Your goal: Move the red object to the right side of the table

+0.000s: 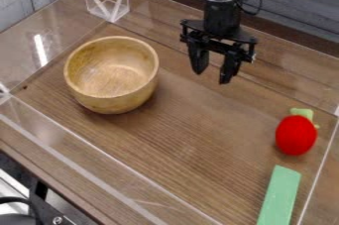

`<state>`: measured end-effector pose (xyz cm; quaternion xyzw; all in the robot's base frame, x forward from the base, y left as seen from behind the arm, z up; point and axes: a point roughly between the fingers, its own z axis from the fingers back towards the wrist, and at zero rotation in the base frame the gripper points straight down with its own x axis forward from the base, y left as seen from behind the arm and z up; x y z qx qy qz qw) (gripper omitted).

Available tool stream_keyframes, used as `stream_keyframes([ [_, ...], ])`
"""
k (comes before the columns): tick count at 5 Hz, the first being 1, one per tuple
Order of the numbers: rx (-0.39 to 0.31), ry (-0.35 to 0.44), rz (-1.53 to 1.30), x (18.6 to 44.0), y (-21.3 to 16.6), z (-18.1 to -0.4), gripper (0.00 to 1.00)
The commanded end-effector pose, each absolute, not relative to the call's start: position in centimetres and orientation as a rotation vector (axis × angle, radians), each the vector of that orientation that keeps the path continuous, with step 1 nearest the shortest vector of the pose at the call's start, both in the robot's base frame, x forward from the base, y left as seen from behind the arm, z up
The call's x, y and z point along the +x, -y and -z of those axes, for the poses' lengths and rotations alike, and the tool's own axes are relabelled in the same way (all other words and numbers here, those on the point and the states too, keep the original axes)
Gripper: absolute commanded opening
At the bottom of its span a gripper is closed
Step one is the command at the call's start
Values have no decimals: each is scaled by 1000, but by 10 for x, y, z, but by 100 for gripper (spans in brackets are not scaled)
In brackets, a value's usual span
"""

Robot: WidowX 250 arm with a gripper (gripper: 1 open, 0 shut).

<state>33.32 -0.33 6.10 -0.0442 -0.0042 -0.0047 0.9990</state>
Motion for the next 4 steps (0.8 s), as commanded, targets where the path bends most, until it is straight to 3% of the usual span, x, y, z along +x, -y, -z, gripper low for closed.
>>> stream_keyframes([
  [1,-75,96,65,340,-7,-84,100],
  [3,-73,147,61,369,-58,-105,100],
  [4,-76,164,64,368,-44,-99,100],
])
